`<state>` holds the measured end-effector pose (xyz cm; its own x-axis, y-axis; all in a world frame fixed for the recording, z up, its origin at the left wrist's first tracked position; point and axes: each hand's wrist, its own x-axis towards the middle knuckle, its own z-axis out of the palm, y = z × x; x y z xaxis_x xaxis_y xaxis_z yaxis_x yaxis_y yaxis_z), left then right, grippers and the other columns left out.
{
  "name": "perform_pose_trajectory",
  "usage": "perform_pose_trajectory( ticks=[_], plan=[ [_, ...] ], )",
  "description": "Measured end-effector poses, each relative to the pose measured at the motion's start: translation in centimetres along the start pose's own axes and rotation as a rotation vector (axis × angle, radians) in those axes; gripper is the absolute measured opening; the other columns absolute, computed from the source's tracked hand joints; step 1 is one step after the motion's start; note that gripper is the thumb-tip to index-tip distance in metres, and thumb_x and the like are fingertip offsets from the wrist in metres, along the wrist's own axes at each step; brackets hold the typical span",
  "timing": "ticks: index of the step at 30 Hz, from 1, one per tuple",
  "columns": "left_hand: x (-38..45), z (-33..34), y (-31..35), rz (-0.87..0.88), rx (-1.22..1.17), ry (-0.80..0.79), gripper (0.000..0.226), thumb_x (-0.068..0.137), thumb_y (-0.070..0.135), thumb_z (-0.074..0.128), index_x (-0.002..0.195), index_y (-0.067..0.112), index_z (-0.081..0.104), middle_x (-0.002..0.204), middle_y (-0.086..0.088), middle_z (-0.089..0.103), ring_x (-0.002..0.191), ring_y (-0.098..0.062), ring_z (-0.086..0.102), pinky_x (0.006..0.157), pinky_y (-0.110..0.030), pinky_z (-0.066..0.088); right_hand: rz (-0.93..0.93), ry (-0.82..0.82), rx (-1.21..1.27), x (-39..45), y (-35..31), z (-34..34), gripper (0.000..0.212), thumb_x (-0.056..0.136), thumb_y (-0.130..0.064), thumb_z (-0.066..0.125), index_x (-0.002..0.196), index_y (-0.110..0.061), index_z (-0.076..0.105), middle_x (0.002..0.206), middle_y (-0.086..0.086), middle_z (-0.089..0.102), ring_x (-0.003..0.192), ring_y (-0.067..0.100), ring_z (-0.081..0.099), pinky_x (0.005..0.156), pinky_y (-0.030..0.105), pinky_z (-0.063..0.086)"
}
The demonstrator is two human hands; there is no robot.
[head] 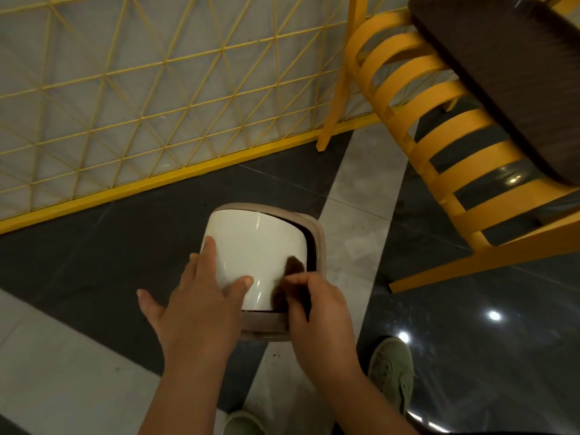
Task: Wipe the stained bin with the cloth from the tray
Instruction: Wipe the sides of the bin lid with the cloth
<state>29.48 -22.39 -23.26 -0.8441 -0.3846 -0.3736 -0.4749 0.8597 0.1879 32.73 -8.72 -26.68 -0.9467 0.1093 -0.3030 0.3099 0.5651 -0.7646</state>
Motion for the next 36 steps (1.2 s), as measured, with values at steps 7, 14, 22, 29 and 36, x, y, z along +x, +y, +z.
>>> perform_pose_trajectory(
  ticks=[7,14,22,29,36],
  plan=[
    [0.1,0.0,0.0,0.001,0.01,0.0,0.074,0.092,0.058,0.041,0.153,0.04,0.003,0.162,0.004,0.02,0.14,-0.023,0.037,0.115,-0.056,-0.009,-0.049,0.039,-0.098,4.2,-0.5,-0.2,0.026,0.095,-0.021,0.052,0.119,-0.031,0.055,0.115,-0.011,0.059,0.1,0.004,0.052,0.088,0.017,0.045],
    [0.2,-0.1,0.2,-0.022,0.012,-0.013,0.074,0.092,0.057,0.042,0.152,0.04,0.002,0.162,0.005,0.021,0.14,-0.023,0.038,0.116,-0.056,-0.007,0.0,-0.122,-0.185,0.8,-0.5,-0.7,0.024,0.096,-0.027,0.051,0.12,-0.031,0.051,0.114,-0.008,0.059,0.101,0.006,0.054,0.09,0.021,0.049],
    [0.2,-0.1,-0.1,-0.016,-0.017,-0.01,0.072,0.093,0.056,0.042,0.152,0.044,0.002,0.161,0.007,0.021,0.14,-0.022,0.037,0.116,-0.055,-0.006,-0.376,0.037,-0.083,1.7,-1.5,1.0,0.026,0.087,-0.023,0.054,0.11,-0.031,0.061,0.116,-0.013,0.061,0.11,0.002,0.048,0.095,0.007,0.032],
    [0.1,-0.4,0.3,-0.014,-0.042,-0.03,0.072,0.092,0.057,0.043,0.151,0.042,0.005,0.16,0.006,0.023,0.139,-0.023,0.039,0.117,-0.054,-0.005,-0.081,0.09,-0.004,0.8,2.0,0.3,0.027,0.091,-0.019,0.06,0.105,-0.042,0.054,0.112,-0.019,0.055,0.102,-0.006,0.048,0.096,0.022,0.046],
    [0.2,-0.2,0.0,-0.014,-0.037,-0.01,0.07,0.093,0.057,0.039,0.151,0.044,0.004,0.161,0.007,0.022,0.139,-0.021,0.038,0.117,-0.055,-0.004,-0.439,0.104,-0.031,1.2,-0.3,1.4,0.035,0.083,-0.01,0.057,0.106,-0.036,0.057,0.115,-0.016,0.059,0.11,-0.005,0.045,0.098,0.007,0.034]
  ],
)
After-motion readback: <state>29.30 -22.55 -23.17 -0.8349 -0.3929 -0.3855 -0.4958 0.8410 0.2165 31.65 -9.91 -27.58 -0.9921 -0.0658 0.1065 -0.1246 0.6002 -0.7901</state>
